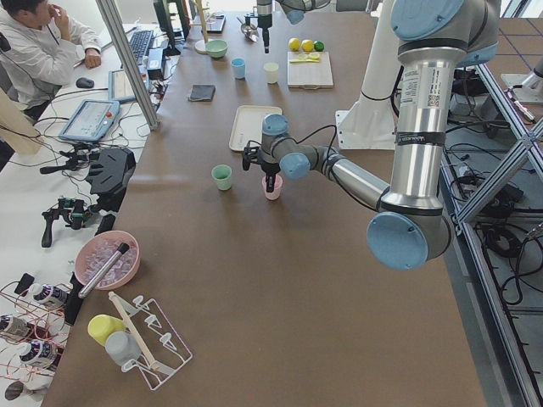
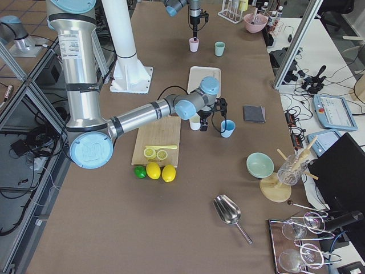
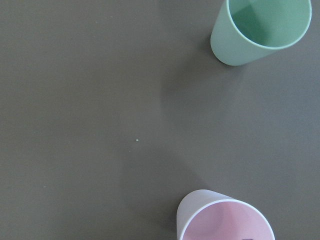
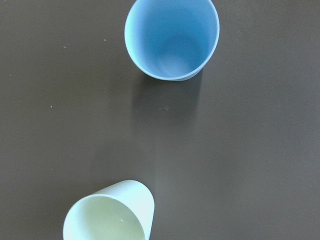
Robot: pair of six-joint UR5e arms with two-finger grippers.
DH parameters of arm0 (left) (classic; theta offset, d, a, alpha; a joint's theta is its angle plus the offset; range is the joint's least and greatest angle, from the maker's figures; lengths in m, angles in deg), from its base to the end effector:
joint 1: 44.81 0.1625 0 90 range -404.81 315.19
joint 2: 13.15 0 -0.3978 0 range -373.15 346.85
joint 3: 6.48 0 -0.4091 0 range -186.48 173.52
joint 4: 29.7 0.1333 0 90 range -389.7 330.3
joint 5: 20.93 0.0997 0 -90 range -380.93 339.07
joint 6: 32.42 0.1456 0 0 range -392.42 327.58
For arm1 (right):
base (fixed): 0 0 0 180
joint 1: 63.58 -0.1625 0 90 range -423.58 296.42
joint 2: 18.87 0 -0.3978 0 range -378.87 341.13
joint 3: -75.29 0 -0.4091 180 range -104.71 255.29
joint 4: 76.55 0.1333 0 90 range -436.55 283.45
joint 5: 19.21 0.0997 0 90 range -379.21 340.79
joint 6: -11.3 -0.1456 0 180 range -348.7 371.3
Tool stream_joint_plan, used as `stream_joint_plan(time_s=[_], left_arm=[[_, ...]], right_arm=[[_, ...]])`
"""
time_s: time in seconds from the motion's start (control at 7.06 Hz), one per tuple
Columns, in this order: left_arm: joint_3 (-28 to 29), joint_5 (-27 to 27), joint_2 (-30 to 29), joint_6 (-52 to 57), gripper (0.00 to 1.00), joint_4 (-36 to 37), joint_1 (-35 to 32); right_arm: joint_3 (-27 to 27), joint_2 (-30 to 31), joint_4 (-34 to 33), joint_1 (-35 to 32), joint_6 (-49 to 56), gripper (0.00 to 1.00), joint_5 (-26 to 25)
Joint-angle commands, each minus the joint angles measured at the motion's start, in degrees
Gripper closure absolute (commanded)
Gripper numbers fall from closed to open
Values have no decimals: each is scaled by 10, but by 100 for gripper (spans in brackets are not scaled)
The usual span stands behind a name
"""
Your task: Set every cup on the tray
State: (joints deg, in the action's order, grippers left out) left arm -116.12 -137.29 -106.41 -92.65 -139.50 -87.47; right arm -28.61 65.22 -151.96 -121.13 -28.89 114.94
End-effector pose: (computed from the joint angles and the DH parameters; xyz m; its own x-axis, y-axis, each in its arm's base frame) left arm 0.3662 -0.4308 0.4287 0.6607 -0.0038 -0.7507 0.0665 0.9964 0.0535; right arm -0.2774 -0.4957 0.4494 0.5869 -0.0985 0.8036 0.0837 0.9946 0.0607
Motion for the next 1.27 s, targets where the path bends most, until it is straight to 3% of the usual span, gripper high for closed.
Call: stream_joint_plan(time_s=[0.0,0.42,0.57,0.71,0.85,1.13], left_arm=[[9,5,-7,-2,100,0,4],[3,1,-17,-27,100,5,4],[6,1,-24,-28,100,6,3],[6,1,-25,-27,100,10,3],[7,0,-30,-27,100,13,3],[0,-7,-109,-28,100,86,-1]], right_arm=[[33,-23,3,28,-21,2,-19],[62,-41,6,59,-21,7,-21],[57,-39,6,58,-21,16,-7],[60,-38,6,58,-21,46,1],[69,-39,6,60,-15,98,-2],[63,-58,3,58,-20,100,2]])
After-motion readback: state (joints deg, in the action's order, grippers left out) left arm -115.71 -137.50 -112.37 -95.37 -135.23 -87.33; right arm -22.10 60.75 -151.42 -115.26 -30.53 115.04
